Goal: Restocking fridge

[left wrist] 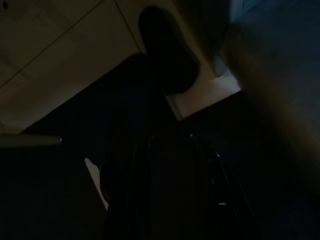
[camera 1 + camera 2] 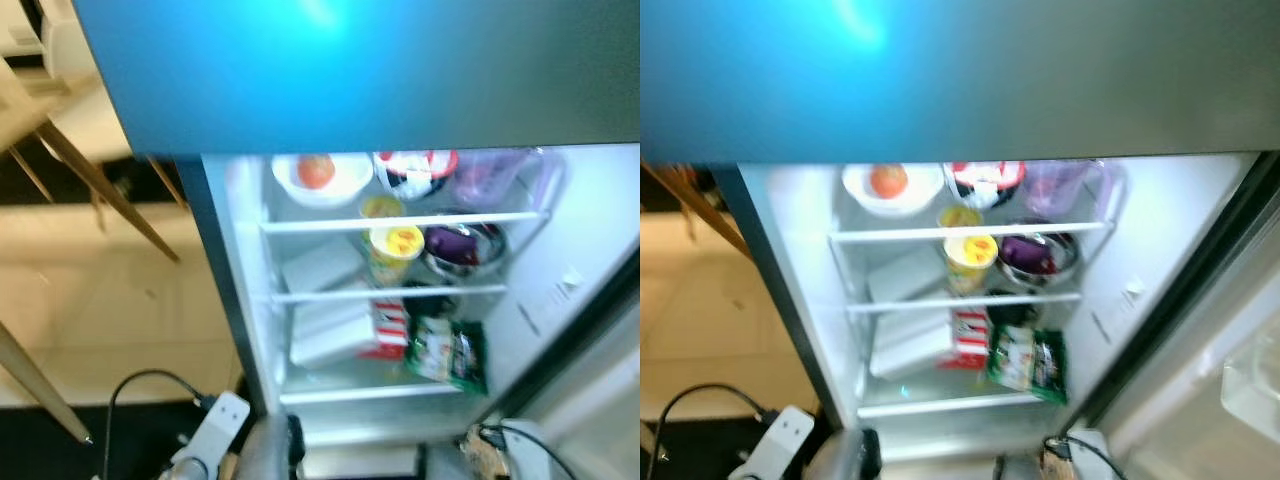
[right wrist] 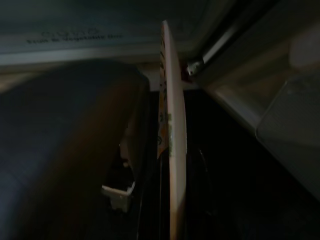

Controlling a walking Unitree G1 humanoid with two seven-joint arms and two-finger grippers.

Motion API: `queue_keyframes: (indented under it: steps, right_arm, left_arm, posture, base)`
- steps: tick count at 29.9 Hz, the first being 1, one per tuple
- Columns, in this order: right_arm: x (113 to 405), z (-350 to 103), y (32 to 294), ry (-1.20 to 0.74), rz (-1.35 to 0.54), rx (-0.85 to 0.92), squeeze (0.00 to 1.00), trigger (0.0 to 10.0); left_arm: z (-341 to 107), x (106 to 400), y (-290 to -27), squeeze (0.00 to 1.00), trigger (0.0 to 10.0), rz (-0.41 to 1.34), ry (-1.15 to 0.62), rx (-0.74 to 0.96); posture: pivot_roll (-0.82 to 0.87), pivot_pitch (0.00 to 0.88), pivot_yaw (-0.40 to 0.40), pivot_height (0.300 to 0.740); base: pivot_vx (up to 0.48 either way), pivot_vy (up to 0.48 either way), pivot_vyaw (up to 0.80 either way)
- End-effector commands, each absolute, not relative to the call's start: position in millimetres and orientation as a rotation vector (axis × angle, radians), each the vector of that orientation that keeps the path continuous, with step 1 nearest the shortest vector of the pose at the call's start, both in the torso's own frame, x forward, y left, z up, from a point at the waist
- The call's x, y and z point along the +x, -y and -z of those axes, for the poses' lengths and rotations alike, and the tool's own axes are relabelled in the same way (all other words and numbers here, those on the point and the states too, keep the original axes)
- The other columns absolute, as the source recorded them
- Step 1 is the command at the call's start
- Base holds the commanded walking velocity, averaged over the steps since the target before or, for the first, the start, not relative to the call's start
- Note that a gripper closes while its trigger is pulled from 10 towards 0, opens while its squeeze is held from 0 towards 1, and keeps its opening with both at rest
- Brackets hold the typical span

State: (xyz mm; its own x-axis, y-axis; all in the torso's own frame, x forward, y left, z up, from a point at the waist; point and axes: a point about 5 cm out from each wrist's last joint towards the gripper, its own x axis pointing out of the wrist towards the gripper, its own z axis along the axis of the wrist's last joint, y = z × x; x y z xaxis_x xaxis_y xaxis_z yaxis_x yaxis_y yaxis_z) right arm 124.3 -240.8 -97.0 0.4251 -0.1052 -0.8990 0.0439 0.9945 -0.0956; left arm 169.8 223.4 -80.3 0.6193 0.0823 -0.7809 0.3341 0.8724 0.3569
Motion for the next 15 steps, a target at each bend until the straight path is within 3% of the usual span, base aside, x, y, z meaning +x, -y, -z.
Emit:
queue_keyframes:
  steps: [1,8,13,15]
  right_arm:
    - [127.4,95.9,240.3,-1.110,0.096,-0.049,0.00,10.0]
    - [128.9,94.6,241.9,-1.094,0.089,-0.050,0.00,10.0]
    - [172.8,69.0,257.9,-0.878,0.069,0.013,0.00,10.0]
    - [177.6,65.4,259.9,-0.855,0.061,0.016,0.00,10.0]
  left_arm:
    - [82.7,165.6,-221.9,0.23,10.0,0.159,-0.917,0.503]
    - [83.0,165.1,-221.6,0.23,10.0,0.159,-0.917,0.502]
    - [83.3,163.6,-223.3,0.23,10.0,0.155,-0.922,0.504]
    - [83.3,163.5,-223.4,0.23,10.0,0.155,-0.922,0.505]
  posture:
    - [0.01,0.000,-0.038,0.520]
    - [0.02,0.000,-0.040,0.506]
    - [0.01,0.000,-0.040,0.506]
    - [0.01,0.000,-0.040,0.506]
  base:
    - [0.000,0.000,0.00]
    - [0.000,0.000,0.00]
    - [0.000,0.000,0.00]
    - [0.000,0.000,0.00]
